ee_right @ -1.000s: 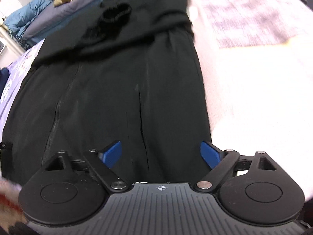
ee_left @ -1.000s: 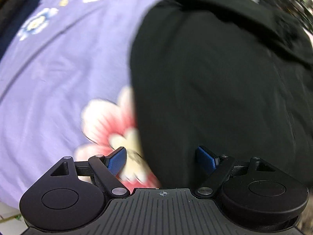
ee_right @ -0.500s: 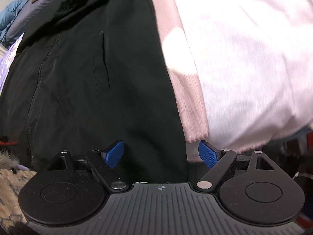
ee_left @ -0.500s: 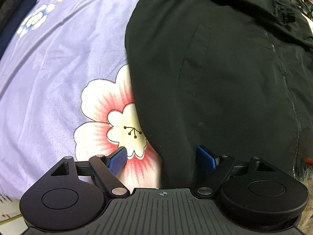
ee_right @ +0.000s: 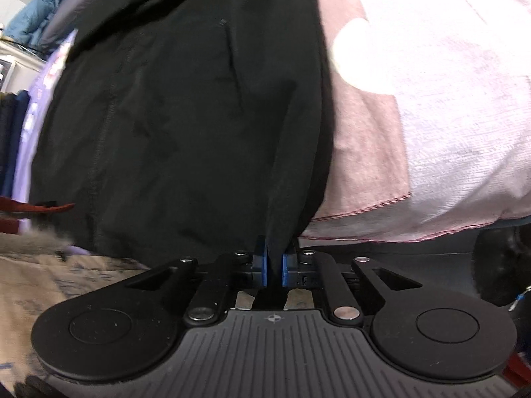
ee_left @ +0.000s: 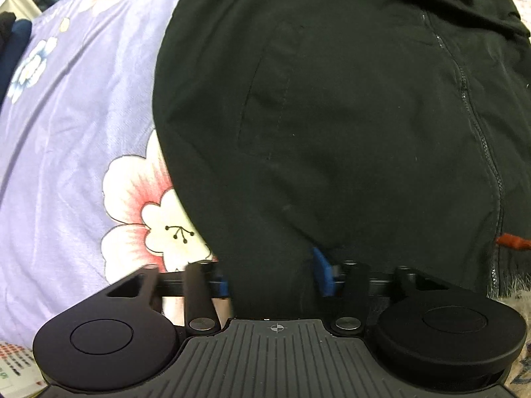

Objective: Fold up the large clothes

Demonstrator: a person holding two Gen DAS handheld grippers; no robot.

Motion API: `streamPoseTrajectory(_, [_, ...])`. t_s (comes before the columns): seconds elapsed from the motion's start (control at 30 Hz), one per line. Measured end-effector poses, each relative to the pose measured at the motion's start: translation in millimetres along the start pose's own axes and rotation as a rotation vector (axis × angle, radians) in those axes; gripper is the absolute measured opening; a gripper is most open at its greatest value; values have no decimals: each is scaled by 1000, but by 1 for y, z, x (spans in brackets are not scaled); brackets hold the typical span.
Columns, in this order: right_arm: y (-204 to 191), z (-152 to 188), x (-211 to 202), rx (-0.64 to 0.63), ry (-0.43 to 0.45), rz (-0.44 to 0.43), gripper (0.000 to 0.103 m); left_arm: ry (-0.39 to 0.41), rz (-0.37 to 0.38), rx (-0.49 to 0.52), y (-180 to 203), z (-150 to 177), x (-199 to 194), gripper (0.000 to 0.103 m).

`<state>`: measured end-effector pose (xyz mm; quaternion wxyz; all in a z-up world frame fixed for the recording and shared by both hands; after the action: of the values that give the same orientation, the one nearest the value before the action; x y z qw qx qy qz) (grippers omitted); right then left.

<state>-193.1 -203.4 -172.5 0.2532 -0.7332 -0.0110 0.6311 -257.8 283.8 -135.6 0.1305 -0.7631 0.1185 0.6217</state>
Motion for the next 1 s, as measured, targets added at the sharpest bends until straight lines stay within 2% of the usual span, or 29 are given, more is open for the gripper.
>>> streamPoseTrajectory(0.1, [-20, -10, -18, 34, -16, -124, 6, -21, 46, -39, -6, -6, -4, 58])
streamPoseTrajectory(0.13, [-28, -17, -28, 49, -15, -176, 6, -20, 61, -55, -10, -10, -7, 44])
streamPoseTrajectory(0.2, [-44, -32, -42, 59, 6, -251, 6, 18, 106, -105, -22, -26, -19, 37])
streamPoseTrajectory(0.23, [-54, -47, -48, 55, 22, -286, 6, 53, 122, -118, -29, -39, -27, 36])
streamPoseTrajectory(0.33, [-77, -98, -60, 35, 96, -378, 6, 164, 105, -116, -59, -93, -50, 35])
streamPoseTrajectory(0.47, [-113, -192, -77, -27, 209, -473, 6, 325, 84, -121, -107, -197, -76, 33])
streamPoseTrajectory(0.53, [-131, -244, -86, -19, 270, -524, 6, 387, 66, -136, -131, -253, -86, 33])
streamPoseTrajectory(0.6, [-139, -299, -86, -4, 347, -525, 5, 437, 11, -161, -150, -300, -89, 32])
streamPoseTrajectory(0.63, [-137, -326, -83, 16, 380, -513, 5, 430, -14, -170, -161, -323, -83, 32])
streamPoseTrajectory(0.7, [-130, -373, -72, 104, 433, -471, 6, 402, -23, -226, -179, -364, -62, 36])
streamPoseTrajectory(0.77, [-122, -416, -51, 155, 484, -398, 6, 385, 23, -304, -192, -392, -38, 68])
streamPoseTrajectory(0.8, [-118, -430, -38, 164, 495, -354, 7, 340, 18, -333, -196, -401, -27, 103])
streamPoseTrajectory(0.83, [-111, -444, -22, 195, 486, -287, 12, 280, -16, -361, -201, -406, -15, 103])
streamPoseTrajectory(0.87, [-102, -452, -2, 244, 456, -205, 24, 260, -50, -371, -205, -409, -10, 103])
streamPoseTrajectory(0.9, [-95, -455, 13, 280, 449, -132, 48, 270, -77, -358, -208, -407, -8, 103])
streamPoseTrajectory(0.93, [-94, -453, 20, 297, 470, -99, 61, 281, -96, -340, -211, -402, -9, 103])
streamPoseTrajectory(0.97, [-92, -450, 20, 307, 506, -106, 76, 285, -119, -331, -216, -395, -10, 103])
streamPoseTrajectory(1.0, [-88, -444, 18, 316, 541, -131, 84, 287, -142, -334, -218, -381, -13, 103])
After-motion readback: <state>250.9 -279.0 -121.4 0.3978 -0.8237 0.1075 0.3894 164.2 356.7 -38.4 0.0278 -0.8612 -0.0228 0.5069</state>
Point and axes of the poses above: each gripper's, at about its wrist camera, not at the fingertips, and x roughly the way its jaws point, y to its right, z to its underside, the point moved 6 cm from there along x, roughly the way its jaws point, and after that the axes turned 14 degrees about x, right-handed, at the moved point
